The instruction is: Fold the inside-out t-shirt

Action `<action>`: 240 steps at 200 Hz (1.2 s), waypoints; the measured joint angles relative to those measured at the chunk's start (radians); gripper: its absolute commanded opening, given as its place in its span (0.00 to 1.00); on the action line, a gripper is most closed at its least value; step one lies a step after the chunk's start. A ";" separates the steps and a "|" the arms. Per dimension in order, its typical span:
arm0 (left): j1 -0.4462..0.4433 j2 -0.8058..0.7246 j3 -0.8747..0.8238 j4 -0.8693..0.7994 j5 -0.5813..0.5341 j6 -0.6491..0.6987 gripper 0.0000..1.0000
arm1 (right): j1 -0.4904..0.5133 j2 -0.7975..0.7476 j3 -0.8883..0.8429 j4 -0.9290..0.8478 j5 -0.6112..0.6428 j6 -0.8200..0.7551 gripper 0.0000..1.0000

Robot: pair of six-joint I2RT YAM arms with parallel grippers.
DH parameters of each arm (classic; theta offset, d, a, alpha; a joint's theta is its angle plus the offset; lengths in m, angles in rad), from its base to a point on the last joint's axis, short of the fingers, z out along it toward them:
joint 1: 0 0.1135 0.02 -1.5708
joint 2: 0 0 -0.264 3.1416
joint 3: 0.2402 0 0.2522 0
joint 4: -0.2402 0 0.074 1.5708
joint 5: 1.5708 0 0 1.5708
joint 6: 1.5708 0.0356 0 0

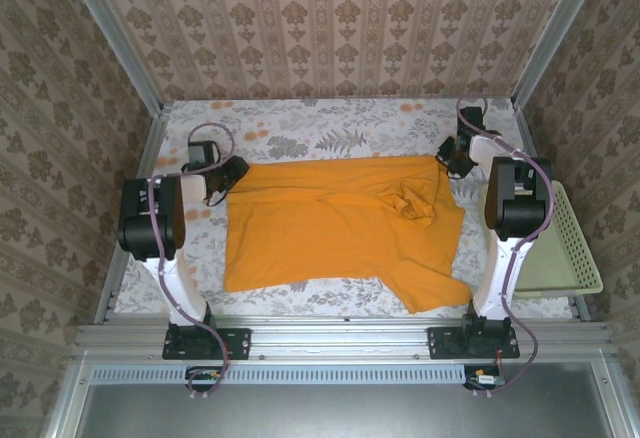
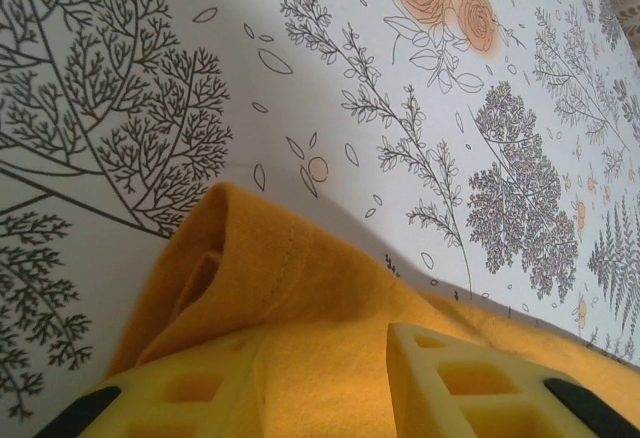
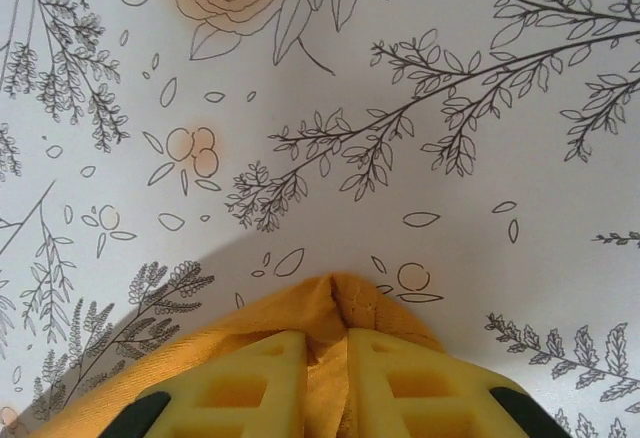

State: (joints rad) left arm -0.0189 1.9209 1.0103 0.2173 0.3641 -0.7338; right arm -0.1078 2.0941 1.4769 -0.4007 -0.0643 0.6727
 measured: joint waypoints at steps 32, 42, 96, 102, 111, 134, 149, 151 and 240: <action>-0.022 -0.048 0.001 -0.072 -0.011 0.015 0.40 | 0.033 -0.062 -0.008 0.000 0.031 -0.049 0.31; -0.040 -0.072 0.006 -0.097 -0.017 0.024 0.40 | 0.056 -0.100 -0.013 0.000 0.036 -0.072 0.34; -0.101 -0.084 0.027 -0.120 -0.024 0.037 0.40 | 0.173 -0.145 -0.046 0.007 0.000 -0.092 0.38; -0.098 -0.076 0.027 -0.120 -0.025 0.034 0.40 | 0.171 -0.132 -0.051 0.006 -0.001 -0.089 0.38; -0.091 -0.060 0.027 -0.120 -0.027 0.029 0.40 | 0.162 -0.103 -0.053 -0.001 -0.003 -0.085 0.38; -0.072 -0.003 0.027 -0.110 -0.023 0.012 0.39 | 0.138 -0.023 -0.043 -0.023 -0.004 -0.070 0.38; -0.060 0.007 0.037 -0.094 -0.018 -0.002 0.39 | 0.126 -0.002 0.007 -0.049 -0.019 -0.063 0.38; -0.058 0.012 0.040 -0.092 -0.015 -0.006 0.39 | 0.124 0.003 0.019 -0.050 -0.019 -0.063 0.38; -0.048 0.134 0.246 -0.151 -0.001 -0.002 0.46 | 0.083 0.154 0.261 -0.108 -0.026 -0.087 0.39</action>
State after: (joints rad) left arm -0.0666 2.0544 1.2564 0.0662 0.3634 -0.7357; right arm -0.0246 2.2478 1.7378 -0.5083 -0.0898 0.5861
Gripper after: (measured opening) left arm 0.438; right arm 0.377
